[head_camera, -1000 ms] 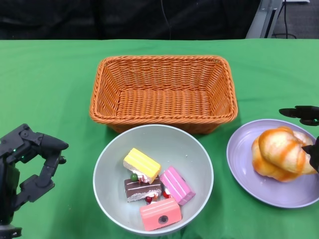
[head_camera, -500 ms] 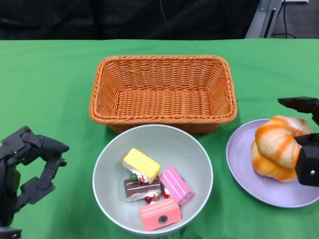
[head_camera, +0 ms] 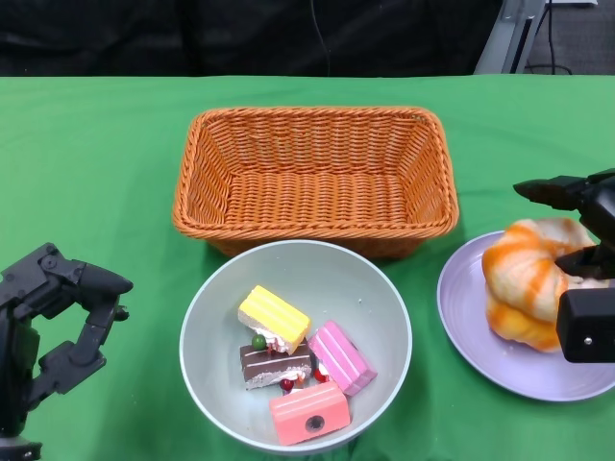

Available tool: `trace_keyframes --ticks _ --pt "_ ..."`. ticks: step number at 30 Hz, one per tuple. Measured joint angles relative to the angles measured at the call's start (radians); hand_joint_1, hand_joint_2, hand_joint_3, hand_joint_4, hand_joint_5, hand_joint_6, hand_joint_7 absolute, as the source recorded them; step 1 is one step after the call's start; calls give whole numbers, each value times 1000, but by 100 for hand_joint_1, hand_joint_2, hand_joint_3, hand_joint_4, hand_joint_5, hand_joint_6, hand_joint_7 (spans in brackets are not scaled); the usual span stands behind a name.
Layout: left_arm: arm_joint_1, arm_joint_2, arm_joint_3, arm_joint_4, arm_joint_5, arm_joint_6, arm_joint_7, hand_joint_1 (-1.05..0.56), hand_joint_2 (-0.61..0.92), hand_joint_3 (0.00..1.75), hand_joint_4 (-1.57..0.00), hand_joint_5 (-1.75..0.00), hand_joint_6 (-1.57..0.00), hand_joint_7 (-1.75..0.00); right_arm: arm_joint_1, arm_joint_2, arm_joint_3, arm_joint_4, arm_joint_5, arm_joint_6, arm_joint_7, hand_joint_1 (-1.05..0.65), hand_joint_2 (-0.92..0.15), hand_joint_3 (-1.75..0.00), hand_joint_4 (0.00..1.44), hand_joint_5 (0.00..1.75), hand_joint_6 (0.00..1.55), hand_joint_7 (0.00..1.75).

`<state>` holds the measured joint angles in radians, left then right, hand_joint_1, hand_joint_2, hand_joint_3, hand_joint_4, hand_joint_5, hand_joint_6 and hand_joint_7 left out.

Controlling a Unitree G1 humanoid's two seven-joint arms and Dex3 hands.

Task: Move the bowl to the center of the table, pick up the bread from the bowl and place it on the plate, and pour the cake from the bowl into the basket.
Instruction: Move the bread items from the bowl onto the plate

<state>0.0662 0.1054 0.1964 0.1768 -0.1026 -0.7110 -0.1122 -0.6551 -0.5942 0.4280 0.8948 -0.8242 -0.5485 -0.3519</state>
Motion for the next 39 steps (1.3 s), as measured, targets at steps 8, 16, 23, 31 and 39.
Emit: trace_keyframes --ticks 8,16,23,31,39 --pt "0 0 0 0 0 0 -2 0 78 64 -74 -141 -78 -112 1 -8 -7 -51 19 23 45 -33 -68 0 63 0 45 0" --pt "0 0 1 0 -10 0 -3 0 78 66 -73 -142 -78 -112 8 -42 8 -132 -29 72 90 -36 -66 0 60 0 40 0" --pt "2 0 0 0 -11 2 -3 2 78 67 -74 -142 -78 -111 7 -82 68 -174 -132 86 124 -44 -68 -1 55 1 33 1" --pt "2 0 0 1 -12 2 -3 1 77 68 -73 -141 -78 -111 -14 -89 86 -180 -156 69 154 -51 -68 0 57 1 36 1" --pt "2 0 0 4 -13 0 -13 0 76 69 -75 -143 -78 -113 -17 -94 97 -183 -164 54 126 -54 -68 -1 59 1 38 0"
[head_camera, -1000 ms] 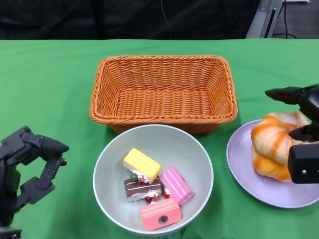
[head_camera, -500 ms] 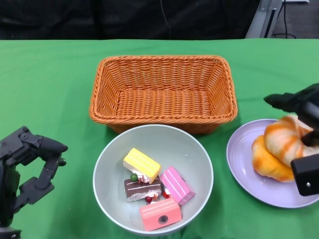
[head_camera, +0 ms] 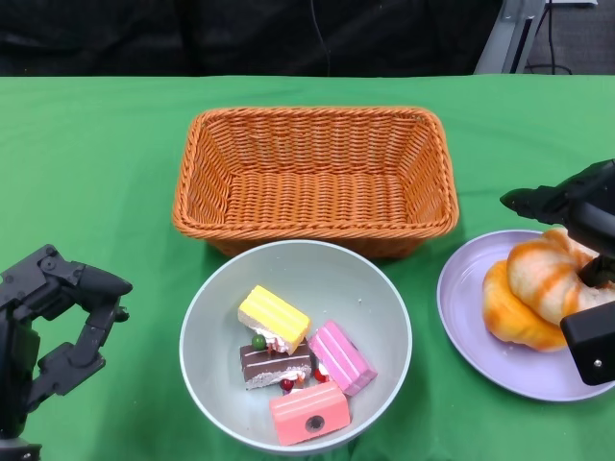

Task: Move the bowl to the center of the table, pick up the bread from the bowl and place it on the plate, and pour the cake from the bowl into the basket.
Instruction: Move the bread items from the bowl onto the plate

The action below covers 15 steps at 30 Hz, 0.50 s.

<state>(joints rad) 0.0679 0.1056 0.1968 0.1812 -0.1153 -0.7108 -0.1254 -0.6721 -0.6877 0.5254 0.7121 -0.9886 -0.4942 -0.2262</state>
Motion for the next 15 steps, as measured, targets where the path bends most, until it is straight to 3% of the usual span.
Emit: trace_keyframes --ticks 15 --pt "-2 0 0 6 1 -3 -2 1 76 68 -74 -143 -77 -114 0 -22 -38 -55 47 -15 28 -49 -71 0 60 2 39 1"
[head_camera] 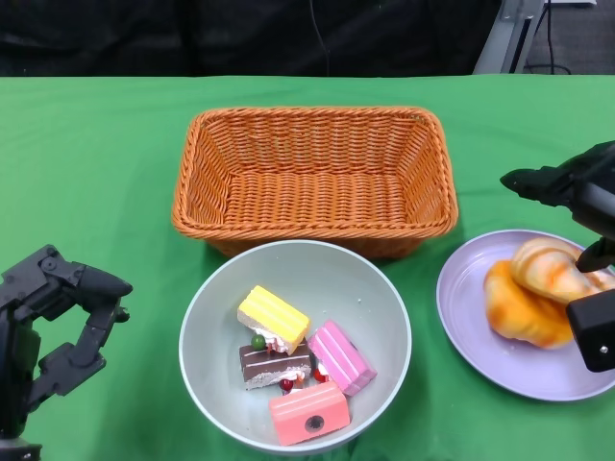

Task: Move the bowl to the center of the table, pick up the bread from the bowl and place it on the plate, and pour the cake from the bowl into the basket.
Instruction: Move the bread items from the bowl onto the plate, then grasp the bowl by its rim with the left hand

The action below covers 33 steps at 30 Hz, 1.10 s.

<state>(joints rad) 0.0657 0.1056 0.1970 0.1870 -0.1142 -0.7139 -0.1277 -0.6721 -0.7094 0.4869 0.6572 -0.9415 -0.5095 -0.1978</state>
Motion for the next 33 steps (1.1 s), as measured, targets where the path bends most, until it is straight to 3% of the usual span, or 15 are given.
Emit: trace_keyframes --ticks 7,14,22,27,33 --pt "-2 0 0 2 -2 0 0 1 76 69 -74 -142 -78 -112 -10 -8 -5 39 22 -70 1 -38 -80 -2 74 4 54 4" --pt "-2 0 0 2 -2 0 0 1 76 70 -74 -142 -78 -112 -21 -10 -5 52 19 -90 -2 -34 -86 -2 77 2 56 1" --pt "-2 0 1 2 -1 0 0 1 76 72 -74 -142 -77 -112 -16 -9 -17 52 27 -90 -49 -32 -84 0 84 3 62 2" --pt "-2 0 1 2 -1 -4 0 1 75 71 -74 -142 -78 -112 24 26 -113 53 185 -108 -71 -32 -85 -1 87 3 64 2" --pt "-2 0 1 2 -1 -5 0 1 75 72 -74 -142 -78 -113 57 92 -226 110 437 -219 -13 -32 -88 -1 91 4 68 2"
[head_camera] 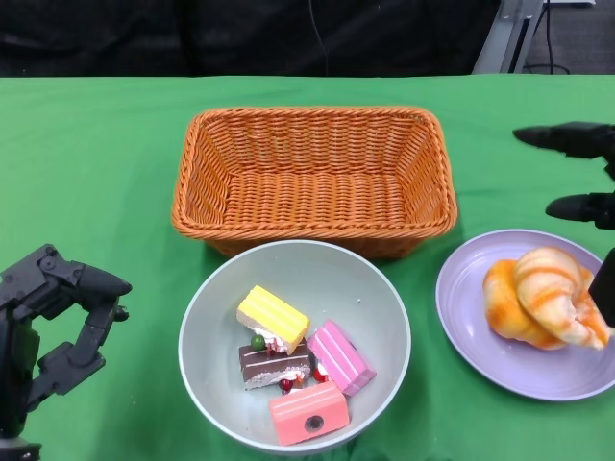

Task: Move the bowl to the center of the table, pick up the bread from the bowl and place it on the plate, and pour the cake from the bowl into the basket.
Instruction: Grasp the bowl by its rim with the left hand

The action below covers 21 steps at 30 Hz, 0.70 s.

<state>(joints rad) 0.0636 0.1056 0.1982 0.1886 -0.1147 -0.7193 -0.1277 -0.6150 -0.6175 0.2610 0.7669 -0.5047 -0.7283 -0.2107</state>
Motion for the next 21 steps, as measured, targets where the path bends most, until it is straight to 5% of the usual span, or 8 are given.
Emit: trace_keyframes --ticks 8,12,17,19,21 --pt "-1 0 0 11 1 -4 0 -1 73 72 -74 -142 -77 -113 76 95 -143 -28 396 1 290 -15 -92 -11 96 5 81 7" --pt "-6 0 -1 22 1 -7 -3 0 74 71 -74 -142 -77 -114 164 172 -239 -173 696 161 494 -11 -92 -19 103 9 90 11" --pt "-12 5 -1 28 0 -10 -7 -1 73 71 -74 -144 -77 -116 287 235 -331 -401 881 391 550 -9 -92 -22 106 14 91 11" --pt "-14 5 -2 31 0 -11 -11 -1 72 71 -74 -145 -77 -116 310 254 -360 -450 923 455 571 -10 -92 -23 78 70 88 14" --pt "-14 5 -2 35 0 -15 -13 -2 72 70 -74 -145 -77 -116 324 263 -379 -483 940 494 585 -11 -92 -22 65 96 87 17"
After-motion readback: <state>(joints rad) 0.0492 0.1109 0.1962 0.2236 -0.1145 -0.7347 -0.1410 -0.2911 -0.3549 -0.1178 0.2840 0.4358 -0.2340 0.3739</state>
